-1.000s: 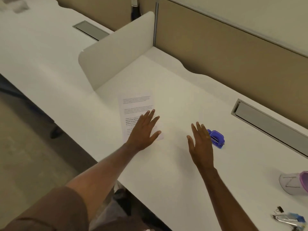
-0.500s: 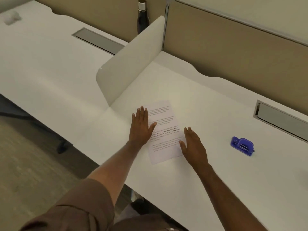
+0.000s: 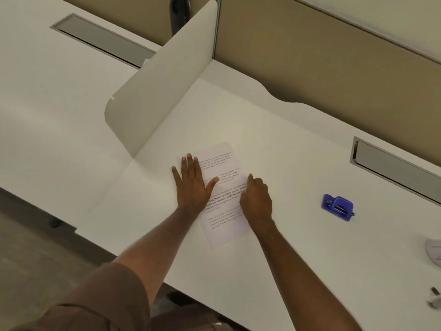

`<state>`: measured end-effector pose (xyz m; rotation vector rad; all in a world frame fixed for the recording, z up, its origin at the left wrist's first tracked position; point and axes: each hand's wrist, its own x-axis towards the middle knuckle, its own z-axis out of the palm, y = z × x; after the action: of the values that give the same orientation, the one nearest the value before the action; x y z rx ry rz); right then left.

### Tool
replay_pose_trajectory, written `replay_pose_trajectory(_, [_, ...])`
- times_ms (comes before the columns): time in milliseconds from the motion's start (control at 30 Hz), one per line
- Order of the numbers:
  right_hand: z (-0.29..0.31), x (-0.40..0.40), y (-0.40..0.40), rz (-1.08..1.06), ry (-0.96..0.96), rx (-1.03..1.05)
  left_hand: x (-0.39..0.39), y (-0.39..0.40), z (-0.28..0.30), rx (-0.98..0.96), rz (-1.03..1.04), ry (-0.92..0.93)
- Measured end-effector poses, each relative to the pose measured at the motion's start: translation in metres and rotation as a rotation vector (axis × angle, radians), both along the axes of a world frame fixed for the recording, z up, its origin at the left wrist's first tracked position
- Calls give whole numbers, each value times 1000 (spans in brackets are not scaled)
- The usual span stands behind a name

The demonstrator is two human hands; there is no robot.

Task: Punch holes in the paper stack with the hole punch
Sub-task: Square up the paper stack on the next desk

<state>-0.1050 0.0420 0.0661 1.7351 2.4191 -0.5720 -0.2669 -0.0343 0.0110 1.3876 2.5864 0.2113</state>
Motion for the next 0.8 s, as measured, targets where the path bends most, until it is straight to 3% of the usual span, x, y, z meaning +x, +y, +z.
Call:
replay_pose_trajectory(233, [-2, -7, 15, -23, -67, 57, 0, 3, -14, -10, -4, 70])
replay_pose_trajectory(500, [-5, -19, 33, -144, 73, 74, 0, 5, -27, 25, 3, 94])
replay_pose_trajectory(800, [-5, -16, 77, -547, 375, -400, 0, 4, -24, 38, 1, 70])
